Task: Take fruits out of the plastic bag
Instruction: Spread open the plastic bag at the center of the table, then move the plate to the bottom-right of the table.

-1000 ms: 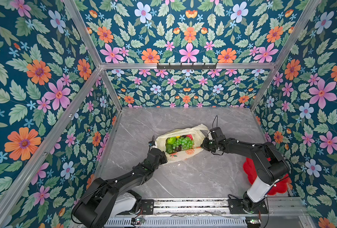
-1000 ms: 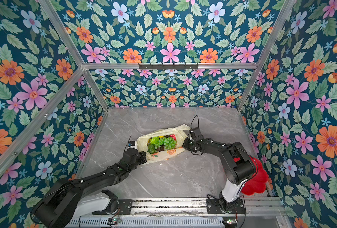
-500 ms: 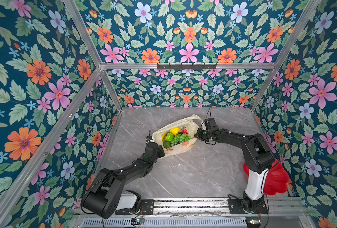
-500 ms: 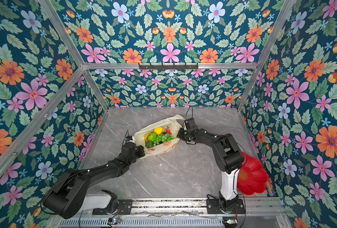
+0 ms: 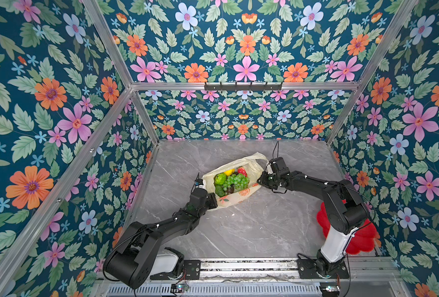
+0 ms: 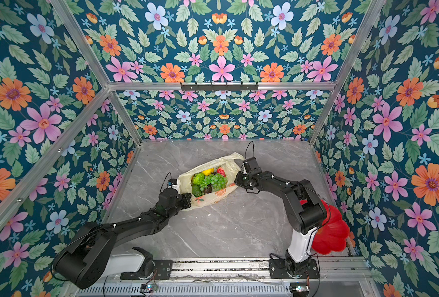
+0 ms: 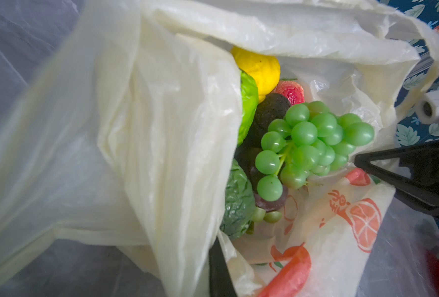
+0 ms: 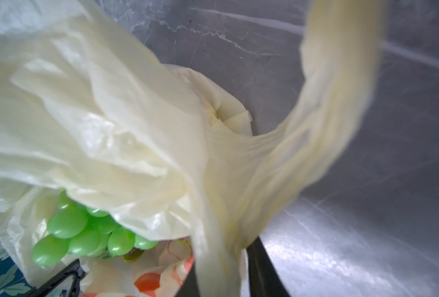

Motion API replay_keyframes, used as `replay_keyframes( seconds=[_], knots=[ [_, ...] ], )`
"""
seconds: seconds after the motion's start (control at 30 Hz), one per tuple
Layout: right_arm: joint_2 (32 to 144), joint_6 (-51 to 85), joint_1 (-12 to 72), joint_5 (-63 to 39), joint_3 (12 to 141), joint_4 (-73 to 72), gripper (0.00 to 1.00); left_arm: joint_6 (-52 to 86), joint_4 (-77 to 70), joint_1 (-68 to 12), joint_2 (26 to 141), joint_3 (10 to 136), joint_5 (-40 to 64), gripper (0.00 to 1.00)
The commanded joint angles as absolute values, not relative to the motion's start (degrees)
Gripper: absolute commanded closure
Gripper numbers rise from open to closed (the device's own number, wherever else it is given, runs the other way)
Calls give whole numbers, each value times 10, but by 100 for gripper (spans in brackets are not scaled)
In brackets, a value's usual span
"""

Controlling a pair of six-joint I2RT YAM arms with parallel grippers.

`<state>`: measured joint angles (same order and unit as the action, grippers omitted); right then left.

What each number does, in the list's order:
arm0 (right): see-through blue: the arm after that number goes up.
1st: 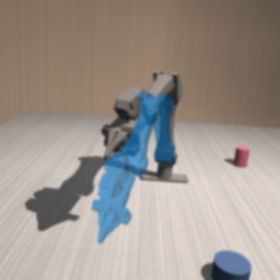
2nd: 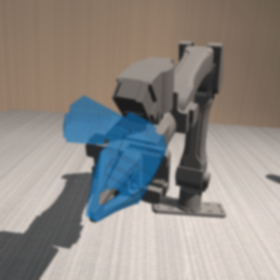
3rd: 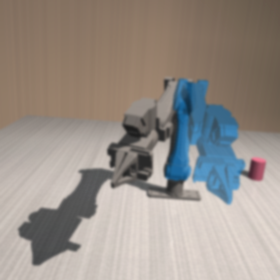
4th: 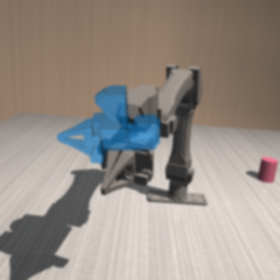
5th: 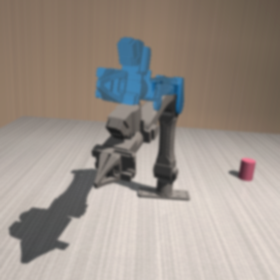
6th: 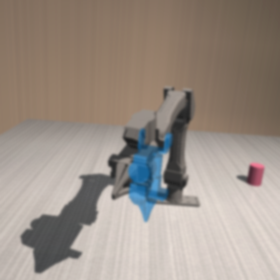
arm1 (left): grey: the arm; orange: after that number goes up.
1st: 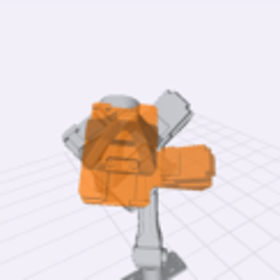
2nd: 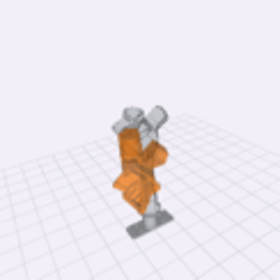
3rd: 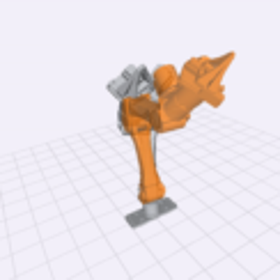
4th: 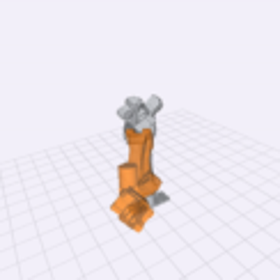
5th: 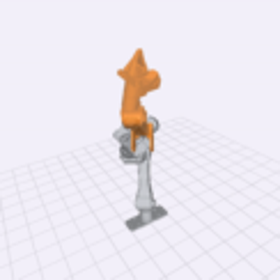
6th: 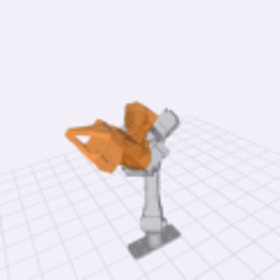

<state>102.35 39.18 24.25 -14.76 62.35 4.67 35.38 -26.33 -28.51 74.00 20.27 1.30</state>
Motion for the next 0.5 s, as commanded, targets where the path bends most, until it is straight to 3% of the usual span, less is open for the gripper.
replay_keyframes(
  seconds=[0.0, 0.2, 0.47],
  knots=[
    [994, 385, 243, -144, 615, 76, 52, 339, -274, -286, 734, 200, 12, 100],
    [899, 364, 243, -108, 594, 175, 29, 332, -274, -286, 733, 201, 16, 100],
    [754, 359, 206, 49, 562, 394, 21, 323, -272, -286, 725, 199, 24, 100]
  ],
)
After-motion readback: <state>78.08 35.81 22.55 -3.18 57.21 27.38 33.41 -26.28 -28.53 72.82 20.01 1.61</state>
